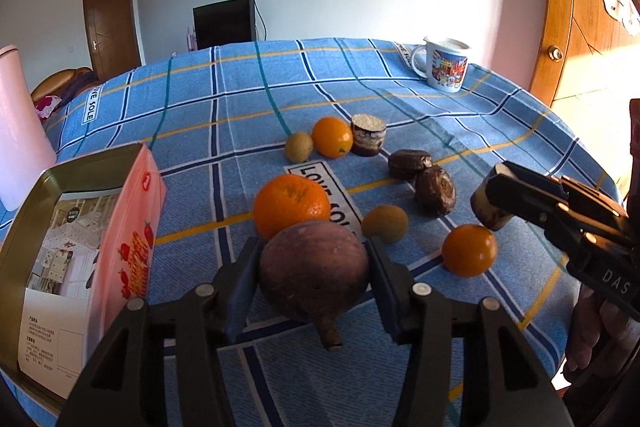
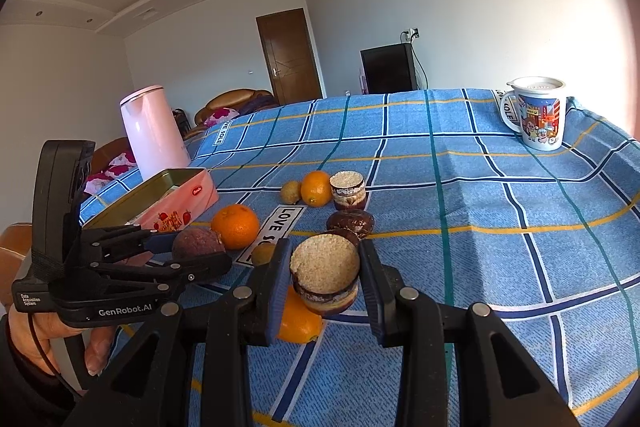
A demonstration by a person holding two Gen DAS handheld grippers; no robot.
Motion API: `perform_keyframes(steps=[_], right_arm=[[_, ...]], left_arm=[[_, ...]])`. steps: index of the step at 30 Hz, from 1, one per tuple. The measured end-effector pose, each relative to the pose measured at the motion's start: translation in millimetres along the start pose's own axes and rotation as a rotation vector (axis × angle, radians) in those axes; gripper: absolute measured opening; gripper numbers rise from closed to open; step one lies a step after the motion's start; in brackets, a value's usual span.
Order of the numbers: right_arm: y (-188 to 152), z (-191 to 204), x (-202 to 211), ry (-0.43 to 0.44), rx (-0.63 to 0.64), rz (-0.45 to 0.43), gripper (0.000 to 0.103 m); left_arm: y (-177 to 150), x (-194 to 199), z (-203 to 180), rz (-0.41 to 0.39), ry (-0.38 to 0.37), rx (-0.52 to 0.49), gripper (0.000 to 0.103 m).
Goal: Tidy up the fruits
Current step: 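Lift the passion fruit with the left gripper while the right gripper lifts the cookie, then carry both items over the pink tin and open both grippers to drop them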
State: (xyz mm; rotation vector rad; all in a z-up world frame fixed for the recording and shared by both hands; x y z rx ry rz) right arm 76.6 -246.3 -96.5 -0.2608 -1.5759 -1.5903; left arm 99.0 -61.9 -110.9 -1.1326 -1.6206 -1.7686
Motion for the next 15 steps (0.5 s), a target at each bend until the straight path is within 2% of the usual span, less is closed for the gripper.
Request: perform_keyframes(steps=[4,9,15], right_arm=[[1.2,4.7,5.0,-0.032,0.020,-0.027,0.035],[4.4,17.0,7.3,-0.026,0.050,-0.046,0.035],[9.9,34.0,11.3,-0.016,0.089,-0.079,0.035]], left_arm=[[-0.4,10.5,0.1,-0.063,0.019,0.002,0.054],[-2.5,27.1,0.4,-0.165,0.062,0.005,0.054],[-4.8,39.1,8.3,-0.221,0.087,0.031,0.054]])
Point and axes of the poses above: each gripper's, at about its wrist camera, not at the fingertips, and x roughly against the way its jaws point, z to its left, y to its top, the point moved 4 cm from there along -x, roughly the way its jaws point, and after that the axes turned 15 degrees about z, right-handed, at the moved point
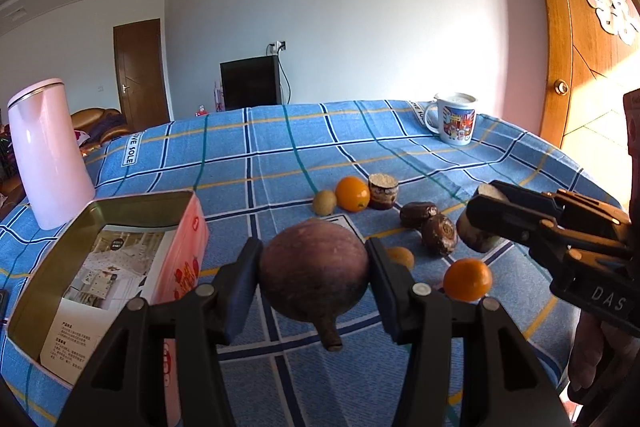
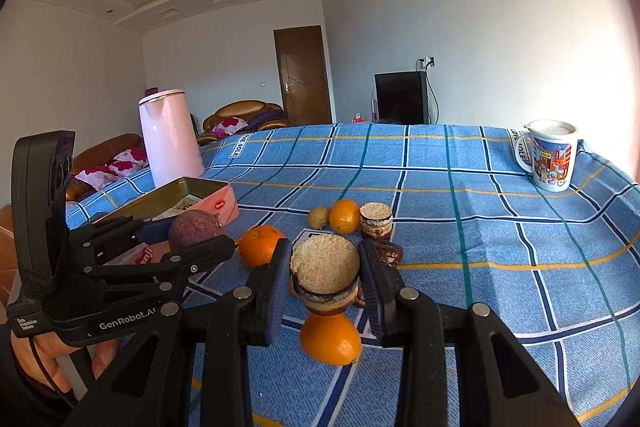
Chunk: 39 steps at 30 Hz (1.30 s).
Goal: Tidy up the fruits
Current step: 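Carry both items over the pink tin and open both grippers to drop them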
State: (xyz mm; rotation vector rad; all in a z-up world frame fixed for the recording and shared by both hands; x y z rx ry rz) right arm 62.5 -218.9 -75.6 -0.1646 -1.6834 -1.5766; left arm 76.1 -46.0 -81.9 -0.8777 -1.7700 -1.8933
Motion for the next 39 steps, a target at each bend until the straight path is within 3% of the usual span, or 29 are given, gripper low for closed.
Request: perform_keyframes(steps=[8,18,39], right_arm=[[18.2,17.1,-1.7,0.009,0.046,-0.028,0.035],[48.7,53.8,-12.3,0.056,0.117,-0.028,0.035],[84.9,133.1,-69.9,0.130,0.246,0.054,0.035]], left_arm=[[5.2,18.4,20.4,-0.066,0.046,0.043,0.054],[5.3,32.4,52.2,-0.086,0.094,0.089,0.054],[-1.6,29.5,146.8,-0.037,0.159,0.235,0.054]])
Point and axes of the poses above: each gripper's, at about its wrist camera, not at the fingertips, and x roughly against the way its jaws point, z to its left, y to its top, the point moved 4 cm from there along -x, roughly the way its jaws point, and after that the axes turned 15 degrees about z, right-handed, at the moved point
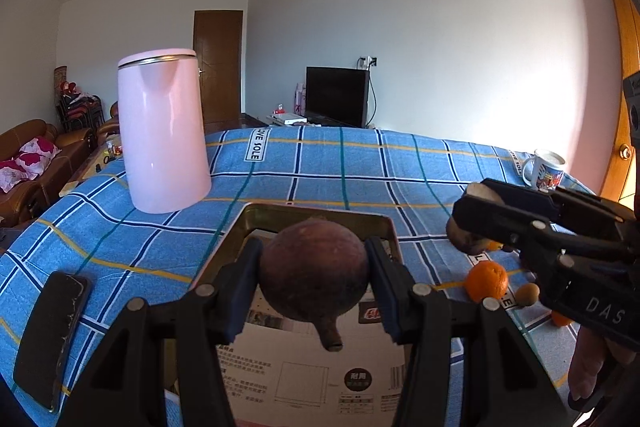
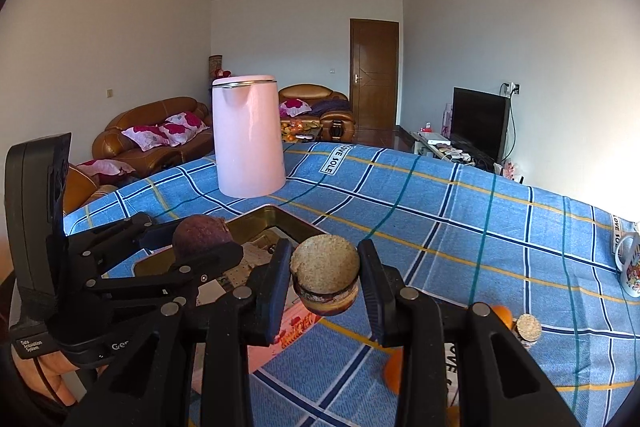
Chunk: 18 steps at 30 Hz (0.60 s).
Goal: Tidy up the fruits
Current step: 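Carry both items over the pink tin and open both grippers to drop them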
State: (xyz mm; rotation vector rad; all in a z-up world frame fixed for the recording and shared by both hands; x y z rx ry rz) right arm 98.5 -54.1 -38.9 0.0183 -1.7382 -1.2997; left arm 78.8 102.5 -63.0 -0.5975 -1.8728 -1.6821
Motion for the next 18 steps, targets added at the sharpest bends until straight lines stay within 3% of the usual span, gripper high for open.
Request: perform_keyframes(steps=[18], right_arm=[[-1.5,39.8,-78.3,0.080,0.026,0.188,0.036]], left_arm=[[-8.3,-20.1,49.3,0.079,0.039,0.064,0.054]])
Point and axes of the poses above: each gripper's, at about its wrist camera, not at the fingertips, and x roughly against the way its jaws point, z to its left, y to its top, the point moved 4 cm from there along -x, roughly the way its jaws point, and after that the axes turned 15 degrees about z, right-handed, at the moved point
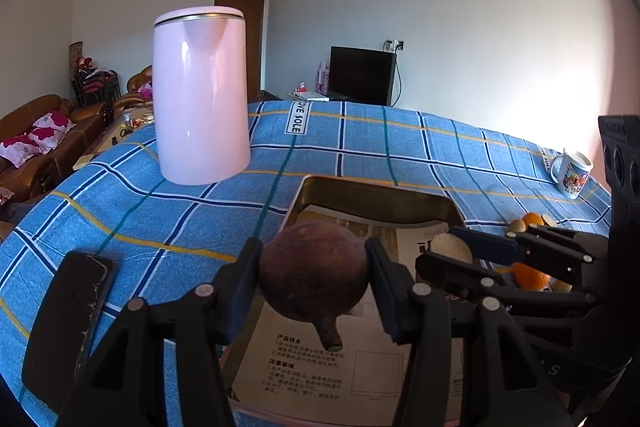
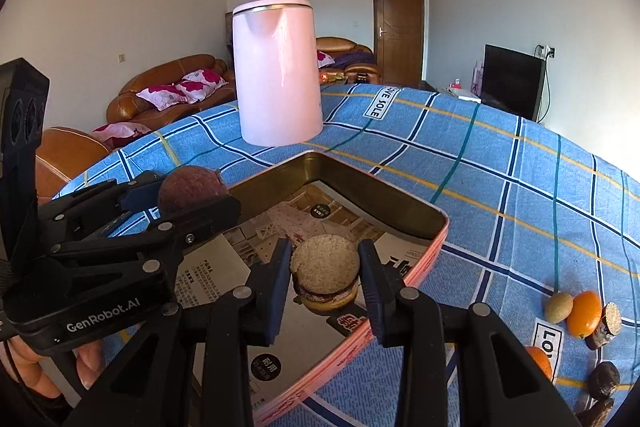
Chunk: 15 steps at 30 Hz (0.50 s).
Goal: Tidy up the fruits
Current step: 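Carry both items over the pink tin and open both grippers to drop them, then grasp a large orange with the right gripper while the left gripper moves toward a kiwi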
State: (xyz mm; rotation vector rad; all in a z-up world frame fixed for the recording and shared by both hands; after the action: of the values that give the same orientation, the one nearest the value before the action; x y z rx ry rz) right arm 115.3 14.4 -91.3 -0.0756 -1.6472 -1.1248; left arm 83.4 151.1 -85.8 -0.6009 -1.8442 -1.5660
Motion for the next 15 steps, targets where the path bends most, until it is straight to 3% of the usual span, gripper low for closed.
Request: perform_keyframes(steps=[7,10,11,15], right_arm=[[0.3,6.4,-18.5,-0.004,0.031,0.094,0.037],[-1.1,9.9,-14.4,0.012,0.037,0.082,0.052],[-2.4,11.3,-10.5,0.016,0.038,0.072,0.061],[-12.8,5.2,19.3,0.001,0.018,0.011,0.065]], left_arm=[[-0.8,-0.7,-0.7,0.007,0.020,0.000,0.056],[0.3,8.8,-2.6,-0.016,0.033,-0.003,0.066],[0.5,13.1,-3.7,-0.027,0.032,-0.004,0.071],[1.0,29.6,-11.9,-0.066,0.010,-0.008,0.071]])
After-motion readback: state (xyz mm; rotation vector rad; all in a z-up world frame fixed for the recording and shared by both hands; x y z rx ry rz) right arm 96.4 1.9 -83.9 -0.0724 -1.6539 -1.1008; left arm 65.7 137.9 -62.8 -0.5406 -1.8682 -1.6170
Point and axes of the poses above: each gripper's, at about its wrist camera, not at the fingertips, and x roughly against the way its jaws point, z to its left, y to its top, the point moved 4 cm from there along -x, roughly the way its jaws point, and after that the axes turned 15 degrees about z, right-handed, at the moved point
